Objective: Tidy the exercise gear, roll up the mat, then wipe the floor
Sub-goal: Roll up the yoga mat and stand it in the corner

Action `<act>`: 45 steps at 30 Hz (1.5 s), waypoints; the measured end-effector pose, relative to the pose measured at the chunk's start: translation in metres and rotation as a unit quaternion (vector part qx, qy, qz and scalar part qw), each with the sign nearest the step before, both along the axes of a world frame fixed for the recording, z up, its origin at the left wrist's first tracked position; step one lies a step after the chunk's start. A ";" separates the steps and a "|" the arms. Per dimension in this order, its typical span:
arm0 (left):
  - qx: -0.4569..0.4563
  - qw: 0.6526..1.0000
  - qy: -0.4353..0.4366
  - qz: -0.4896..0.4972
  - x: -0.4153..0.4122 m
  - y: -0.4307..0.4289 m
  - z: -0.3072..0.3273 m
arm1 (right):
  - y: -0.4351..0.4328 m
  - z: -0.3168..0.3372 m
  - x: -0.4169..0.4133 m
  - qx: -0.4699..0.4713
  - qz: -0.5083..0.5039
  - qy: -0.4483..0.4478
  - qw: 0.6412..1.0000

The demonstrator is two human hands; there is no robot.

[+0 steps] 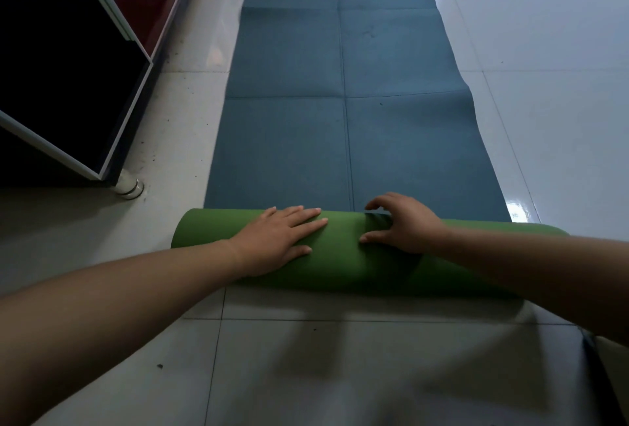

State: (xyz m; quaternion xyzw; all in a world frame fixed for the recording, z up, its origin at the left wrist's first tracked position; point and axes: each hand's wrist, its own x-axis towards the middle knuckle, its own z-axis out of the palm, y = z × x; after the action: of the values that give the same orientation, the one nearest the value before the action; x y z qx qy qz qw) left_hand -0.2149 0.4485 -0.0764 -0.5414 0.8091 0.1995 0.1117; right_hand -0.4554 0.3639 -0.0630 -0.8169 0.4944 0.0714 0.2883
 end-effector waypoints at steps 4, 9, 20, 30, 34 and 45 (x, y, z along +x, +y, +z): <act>0.018 1.000 -0.008 0.008 0.006 -0.012 -0.001 | 0.022 0.000 -0.002 -0.090 0.042 0.005 0.995; 0.024 1.000 -0.012 0.002 0.010 -0.019 -0.001 | 0.037 0.003 -0.010 -0.065 0.090 0.038 0.993; -0.084 0.996 0.030 0.019 0.011 -0.014 0.012 | 0.008 0.003 -0.007 -0.065 0.089 0.027 0.994; 0.003 0.998 -0.040 0.051 0.016 -0.025 0.013 | 0.005 0.009 -0.001 -0.089 0.027 0.020 0.995; 0.021 0.998 -0.024 0.060 0.017 -0.030 0.015 | 0.002 0.011 -0.003 -0.069 0.083 0.063 0.992; 0.017 0.996 0.023 0.081 0.020 -0.036 0.011 | -0.013 0.003 0.003 -0.077 0.086 0.072 0.991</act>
State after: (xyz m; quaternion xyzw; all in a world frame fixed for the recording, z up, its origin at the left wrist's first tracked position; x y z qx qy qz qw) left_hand -0.1951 0.4121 -0.0657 -0.5984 0.7615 0.2337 0.0860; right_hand -0.4528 0.3506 -0.0603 -0.8690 0.4457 0.1162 0.1810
